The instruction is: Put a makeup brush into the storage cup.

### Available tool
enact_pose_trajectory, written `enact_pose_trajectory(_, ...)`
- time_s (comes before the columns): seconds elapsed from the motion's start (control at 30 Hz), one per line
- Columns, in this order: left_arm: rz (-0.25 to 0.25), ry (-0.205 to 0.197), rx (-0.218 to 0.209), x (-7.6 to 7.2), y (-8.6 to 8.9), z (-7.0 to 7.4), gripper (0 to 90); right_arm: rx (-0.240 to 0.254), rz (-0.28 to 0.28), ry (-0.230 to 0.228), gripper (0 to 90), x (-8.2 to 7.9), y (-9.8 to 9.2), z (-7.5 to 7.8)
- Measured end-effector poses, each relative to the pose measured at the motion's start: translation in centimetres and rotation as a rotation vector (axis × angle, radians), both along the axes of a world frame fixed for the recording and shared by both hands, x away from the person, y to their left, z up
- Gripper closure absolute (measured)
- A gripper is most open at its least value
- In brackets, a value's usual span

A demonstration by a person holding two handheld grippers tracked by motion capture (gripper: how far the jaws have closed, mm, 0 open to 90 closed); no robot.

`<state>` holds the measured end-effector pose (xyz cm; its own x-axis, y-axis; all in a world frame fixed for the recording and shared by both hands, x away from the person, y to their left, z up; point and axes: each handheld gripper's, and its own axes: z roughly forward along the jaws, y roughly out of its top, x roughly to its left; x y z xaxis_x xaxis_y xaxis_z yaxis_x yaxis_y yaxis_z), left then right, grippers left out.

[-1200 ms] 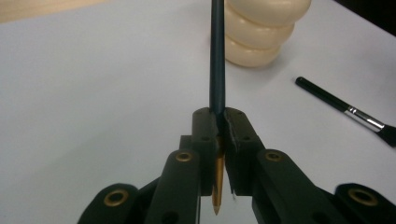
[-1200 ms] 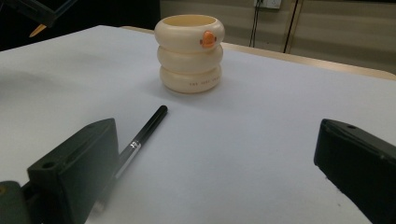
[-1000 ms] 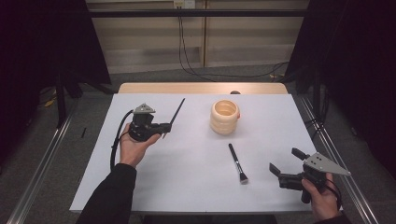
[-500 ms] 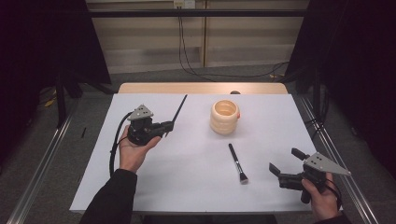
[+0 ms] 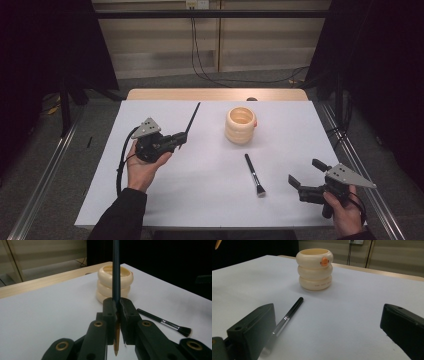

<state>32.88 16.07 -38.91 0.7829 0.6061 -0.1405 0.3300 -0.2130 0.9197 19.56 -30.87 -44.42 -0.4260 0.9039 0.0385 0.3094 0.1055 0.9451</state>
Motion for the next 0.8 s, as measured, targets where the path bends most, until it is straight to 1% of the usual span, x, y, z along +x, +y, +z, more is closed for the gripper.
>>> enact_pose_trajectory(0.07,-0.011,-0.005,0.003,-0.3,0.0,-0.3,83.6,0.000,0.000,-0.002,0.0,0.0,0.0,0.0)
enact_pose_trajectory(0.1,-0.025,-0.003,-0.006,-0.4,-0.1,-0.5,83.6,0.000,0.000,-0.001,0.0,0.0,0.0,0.0)
enact_pose_trajectory(0.17,-0.025,-0.009,-0.001,-0.7,-0.1,-0.7,83.6,0.000,-0.002,-0.002,0.0,0.0,0.0,0.0)
enact_pose_trajectory(0.2,-0.019,-0.005,0.000,-0.8,-0.2,-0.8,83.6,0.001,-0.001,-0.001,0.0,0.0,0.0,0.0)
enact_pose_trajectory(0.23,-0.033,-0.007,-0.014,-0.9,-0.3,-1.0,83.6,0.002,-0.003,0.000,0.0,0.0,0.0,0.0)
enact_pose_trajectory(0.27,-0.047,0.001,-0.023,-1.0,-0.3,-1.0,83.6,0.003,0.000,-0.003,0.0,0.0,0.0,0.0)
enact_pose_trajectory(0.3,-0.054,0.002,-0.027,-1.1,-0.4,-1.0,83.6,0.004,0.000,-0.003,0.0,0.0,0.0,0.0)
enact_pose_trajectory(0.37,-0.039,0.008,-0.028,-1.4,-0.6,-0.9,83.6,0.007,0.000,-0.003,0.0,0.0,0.0,0.0)
enact_pose_trajectory(0.4,-0.047,0.012,-0.037,-1.5,-0.6,-0.9,83.6,0.008,0.001,-0.004,0.0,0.0,0.0,0.0)
enact_pose_trajectory(0.43,-0.060,0.016,-0.055,-1.6,-0.6,-0.9,83.6,0.010,0.000,-0.003,0.0,0.0,0.0,0.1)
enact_pose_trajectory(0.5,-0.069,0.016,-0.076,-1.9,-0.6,-0.8,83.6,0.012,0.002,-0.006,0.0,-0.1,0.0,0.1)
enact_pose_trajectory(0.53,-0.062,0.016,-0.083,-2.1,-0.6,-0.7,83.6,0.013,0.003,-0.009,0.0,-0.1,0.0,0.1)
enact_pose_trajectory(0.57,-0.070,0.016,-0.090,-2.2,-0.5,-0.7,83.6,0.013,0.007,-0.010,0.0,-0.1,-0.1,0.1)
enact_pose_trajectory(0.6,-0.064,0.008,-0.086,-2.3,-0.5,-0.7,83.6,0.016,0.006,-0.010,0.0,-0.1,0.0,0.1)
enact_pose_trajectory(0.63,-0.042,0.006,-0.079,-2.5,-0.4,-0.7,83.6,0.017,0.009,-0.010,0.0,-0.1,0.0,0.1)
enact_pose_trajectory(0.67,-0.040,0.009,-0.085,-2.5,-0.4,-0.7,83.6,0.018,0.005,-0.010,0.0,-0.1,0.0,0.1)
enact_pose_trajectory(0.7,-0.053,0.009,-0.107,-2.6,-0.3,-0.8,83.6,0.019,0.006,-0.011,0.0,-0.1,0.0,0.1)
enact_pose_trajectory(0.73,-0.048,0.008,-0.098,-2.9,-0.4,-0.7,83.6,0.018,0.007,-0.014,0.0,-0.1,0.0,0.2)
enact_pose_trajectory(0.77,-0.060,0.007,-0.106,-3.0,-0.4,-0.7,83.6,0.025,0.005,-0.015,0.0,-0.2,0.0,0.2)
enact_pose_trajectory(0.8,-0.052,0.006,-0.095,-3.2,-0.5,-0.7,83.6,0.029,0.008,-0.017,0.0,-0.2,0.0,0.2)
